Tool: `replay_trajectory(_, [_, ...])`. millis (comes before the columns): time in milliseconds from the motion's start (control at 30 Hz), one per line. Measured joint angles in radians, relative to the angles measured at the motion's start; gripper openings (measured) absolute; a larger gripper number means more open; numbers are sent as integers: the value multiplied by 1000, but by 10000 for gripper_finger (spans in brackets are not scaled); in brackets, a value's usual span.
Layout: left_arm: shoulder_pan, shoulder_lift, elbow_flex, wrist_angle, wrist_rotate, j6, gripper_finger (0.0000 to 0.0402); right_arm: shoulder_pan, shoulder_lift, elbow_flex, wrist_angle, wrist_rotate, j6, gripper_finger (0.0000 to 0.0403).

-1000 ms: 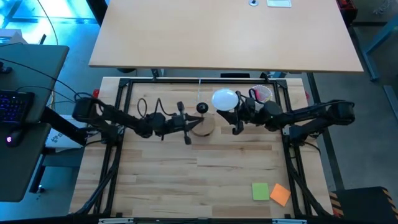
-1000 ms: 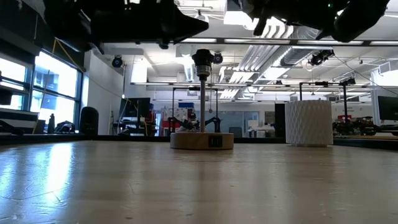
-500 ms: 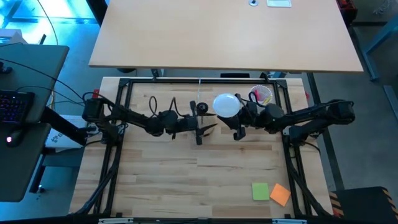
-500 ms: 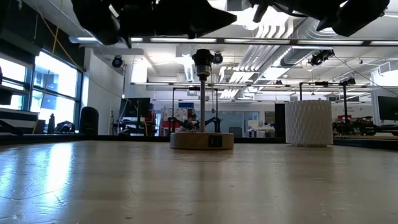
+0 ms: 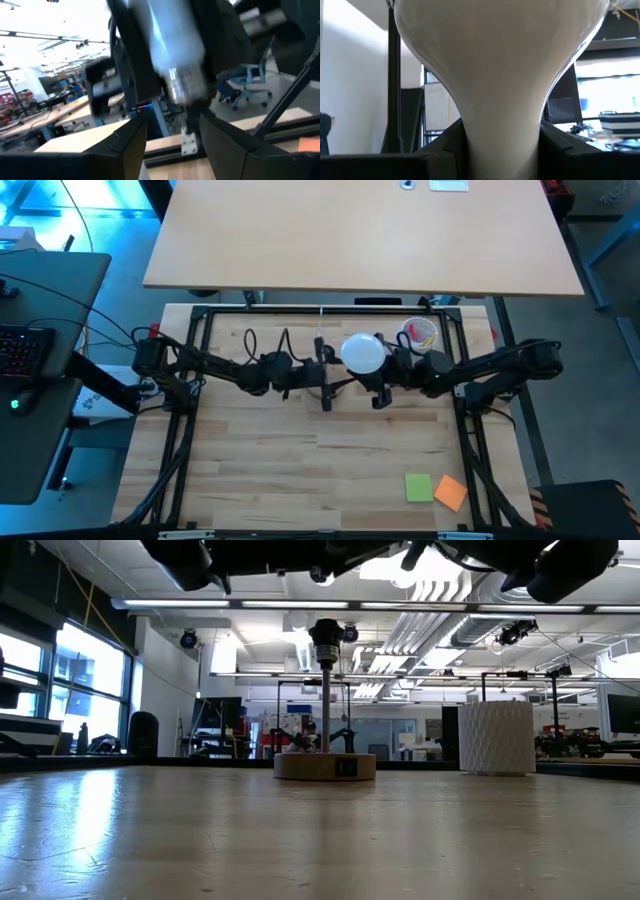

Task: Screw lightbulb
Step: Insert the white lightbulb into the desk lamp

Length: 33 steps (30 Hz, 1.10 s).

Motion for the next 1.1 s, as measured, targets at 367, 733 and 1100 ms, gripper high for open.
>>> replay_trajectory(367, [-20,0,18,-6,45,-63,175,3,36,20,-7,-9,-60,137])
replay_trajectory(733, [-9,-3,18,-8,81,-212,172,2,35,20,-43,0,-73,137])
replay_trajectory(1100, [-10,-75,18,-164,87,-245,100,13,36,21,-94,13,-95,137])
